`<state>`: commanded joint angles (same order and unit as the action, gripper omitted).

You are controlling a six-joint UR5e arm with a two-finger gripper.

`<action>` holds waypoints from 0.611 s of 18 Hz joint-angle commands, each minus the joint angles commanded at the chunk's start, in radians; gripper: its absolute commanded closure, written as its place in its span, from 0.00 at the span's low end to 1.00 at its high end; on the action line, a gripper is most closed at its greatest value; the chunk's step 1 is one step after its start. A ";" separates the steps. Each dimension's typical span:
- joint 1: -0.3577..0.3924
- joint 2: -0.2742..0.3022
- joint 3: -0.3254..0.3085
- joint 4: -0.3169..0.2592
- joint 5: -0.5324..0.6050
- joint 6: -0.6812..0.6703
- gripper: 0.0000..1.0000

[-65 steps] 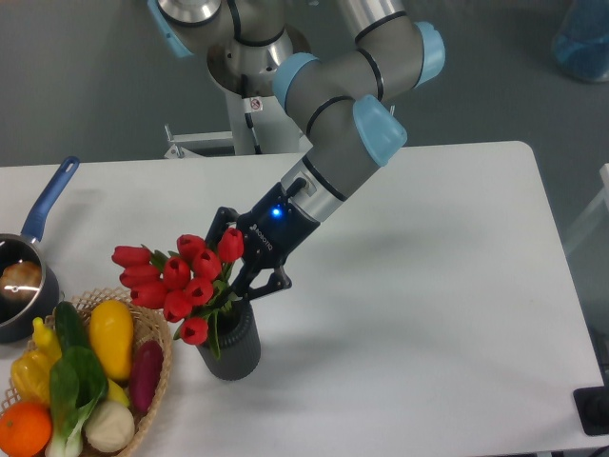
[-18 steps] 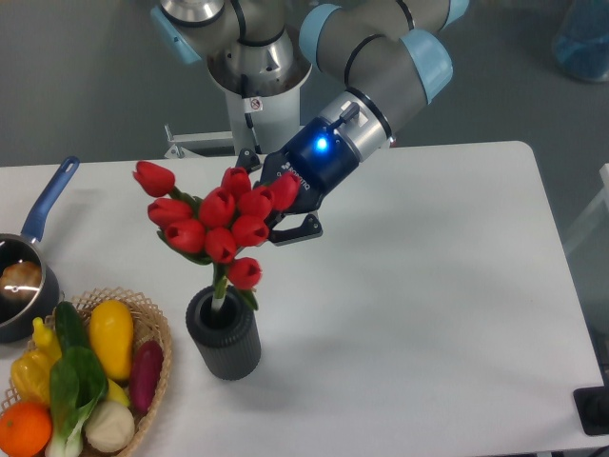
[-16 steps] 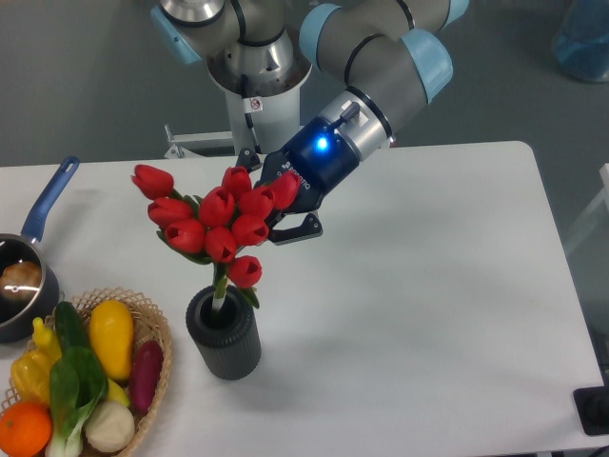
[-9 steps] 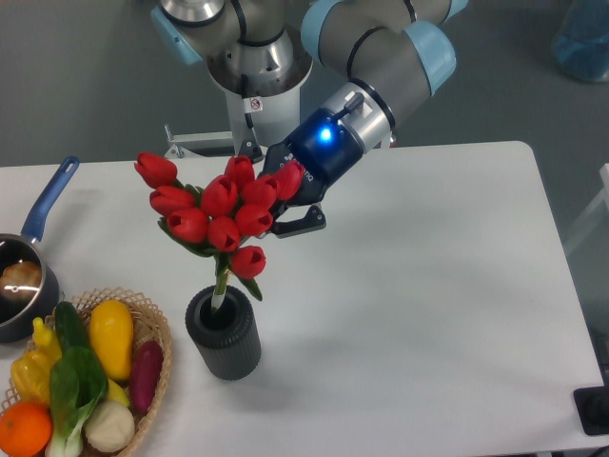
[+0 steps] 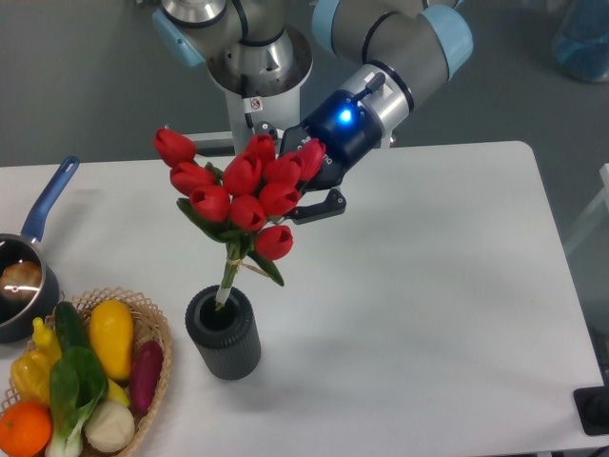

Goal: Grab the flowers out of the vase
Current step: 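Raise the tulip bouquet clear of the vase and carry it upward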

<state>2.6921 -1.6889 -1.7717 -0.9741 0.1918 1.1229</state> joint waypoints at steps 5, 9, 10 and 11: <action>0.014 0.006 0.002 0.000 -0.011 -0.009 0.67; 0.038 0.008 0.009 0.000 -0.037 -0.011 0.67; 0.049 0.008 0.012 0.000 -0.051 -0.017 0.67; 0.058 0.008 0.014 0.000 -0.066 -0.028 0.67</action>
<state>2.7503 -1.6812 -1.7580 -0.9741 0.1259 1.0954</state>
